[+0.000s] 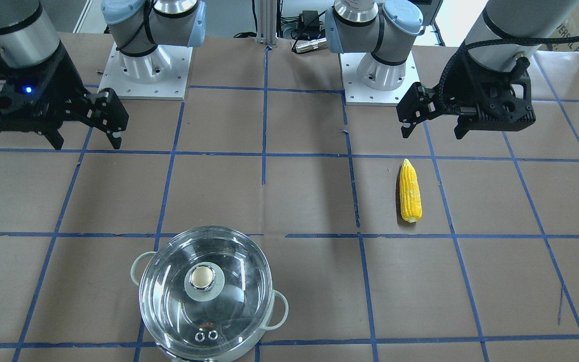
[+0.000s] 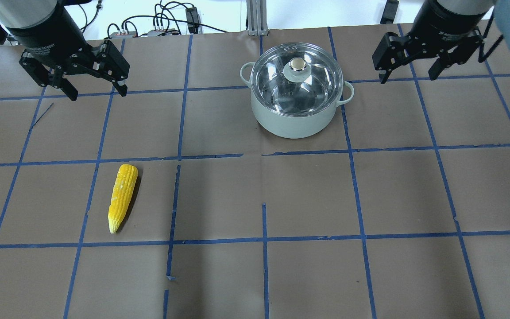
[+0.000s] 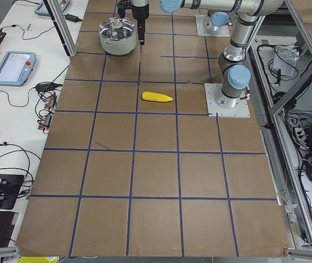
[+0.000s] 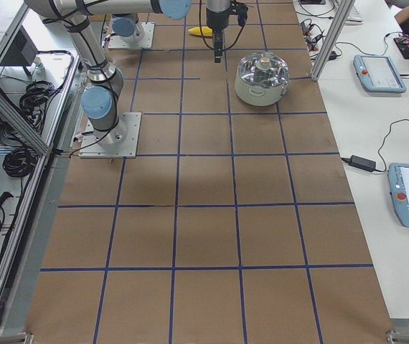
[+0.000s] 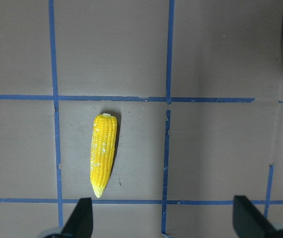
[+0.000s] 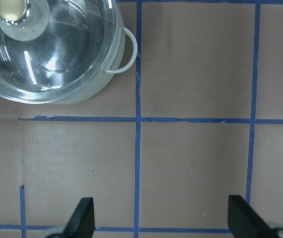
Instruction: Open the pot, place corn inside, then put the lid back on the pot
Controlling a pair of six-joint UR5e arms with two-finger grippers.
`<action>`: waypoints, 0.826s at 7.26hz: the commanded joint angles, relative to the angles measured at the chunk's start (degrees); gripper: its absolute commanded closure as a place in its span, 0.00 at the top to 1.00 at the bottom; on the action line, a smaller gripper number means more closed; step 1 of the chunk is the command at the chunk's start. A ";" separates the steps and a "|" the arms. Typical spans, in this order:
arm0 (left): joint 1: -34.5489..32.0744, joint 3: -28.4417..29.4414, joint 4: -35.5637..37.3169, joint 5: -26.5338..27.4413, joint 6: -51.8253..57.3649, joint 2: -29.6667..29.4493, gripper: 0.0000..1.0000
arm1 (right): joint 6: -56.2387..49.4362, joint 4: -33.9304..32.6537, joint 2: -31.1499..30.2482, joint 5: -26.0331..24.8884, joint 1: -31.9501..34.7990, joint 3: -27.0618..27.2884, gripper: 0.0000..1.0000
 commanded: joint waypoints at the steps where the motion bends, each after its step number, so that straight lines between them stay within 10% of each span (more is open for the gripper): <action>1: -0.02 -1.54 1.13 -0.62 0.14 0.78 1.00 | 3.51 -0.91 11.61 0.11 3.33 -10.01 0.93; 6: 0.33 -1.99 1.84 -0.54 1.47 0.35 1.00 | 18.27 -7.23 21.67 -0.85 8.62 -15.68 0.92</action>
